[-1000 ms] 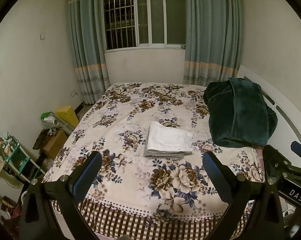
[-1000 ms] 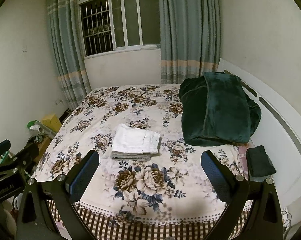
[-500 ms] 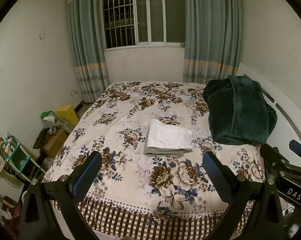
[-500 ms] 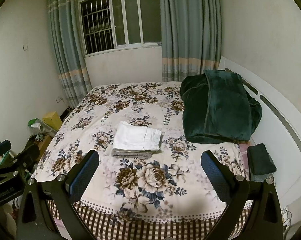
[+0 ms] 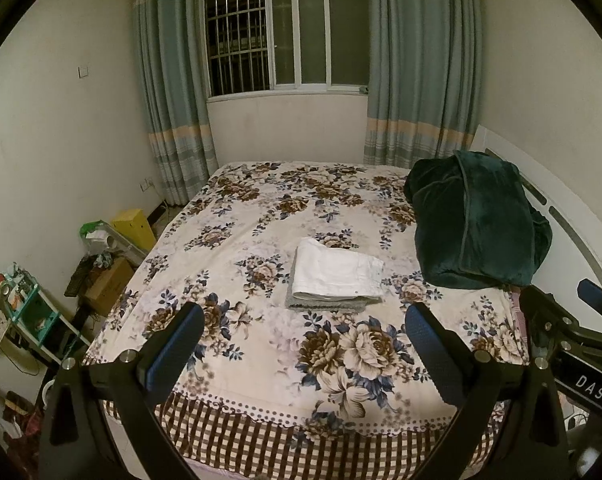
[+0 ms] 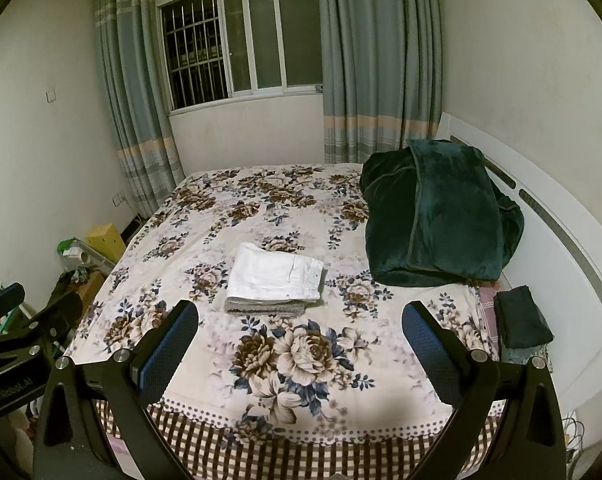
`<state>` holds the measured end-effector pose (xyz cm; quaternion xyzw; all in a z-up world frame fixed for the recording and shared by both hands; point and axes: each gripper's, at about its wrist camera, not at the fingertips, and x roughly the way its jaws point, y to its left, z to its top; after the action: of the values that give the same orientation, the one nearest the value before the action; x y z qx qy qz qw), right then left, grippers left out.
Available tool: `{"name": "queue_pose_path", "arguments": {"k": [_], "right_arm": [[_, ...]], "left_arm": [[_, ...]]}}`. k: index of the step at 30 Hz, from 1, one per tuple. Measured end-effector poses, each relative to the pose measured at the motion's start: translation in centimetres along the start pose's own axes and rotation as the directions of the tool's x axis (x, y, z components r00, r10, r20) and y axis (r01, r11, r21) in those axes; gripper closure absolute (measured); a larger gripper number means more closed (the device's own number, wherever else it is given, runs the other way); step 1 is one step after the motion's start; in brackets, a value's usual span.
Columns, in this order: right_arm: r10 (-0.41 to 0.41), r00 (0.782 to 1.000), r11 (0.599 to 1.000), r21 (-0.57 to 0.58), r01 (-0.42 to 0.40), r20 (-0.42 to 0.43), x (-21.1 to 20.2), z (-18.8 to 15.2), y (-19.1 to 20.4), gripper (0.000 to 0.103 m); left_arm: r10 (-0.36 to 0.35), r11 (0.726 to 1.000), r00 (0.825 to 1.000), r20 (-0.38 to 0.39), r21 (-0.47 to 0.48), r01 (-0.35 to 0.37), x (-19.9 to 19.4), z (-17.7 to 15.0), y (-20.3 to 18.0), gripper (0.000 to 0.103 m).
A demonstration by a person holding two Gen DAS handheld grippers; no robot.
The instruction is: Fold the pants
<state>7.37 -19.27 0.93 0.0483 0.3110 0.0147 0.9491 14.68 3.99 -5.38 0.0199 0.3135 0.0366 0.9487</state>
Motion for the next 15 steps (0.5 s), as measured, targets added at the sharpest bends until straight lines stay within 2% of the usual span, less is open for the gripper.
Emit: {"name": "queue_pose_path", "arguments": {"k": [15], "right_arm": [[-0.002, 1.000, 1.000, 0.000, 0.002, 0.000, -0.17, -0.24, 0.10, 0.000]], "left_arm": [[-0.001, 1.000, 1.000, 0.003, 0.005, 0.001, -0.13, -0.10, 0.26, 0.000]]}}
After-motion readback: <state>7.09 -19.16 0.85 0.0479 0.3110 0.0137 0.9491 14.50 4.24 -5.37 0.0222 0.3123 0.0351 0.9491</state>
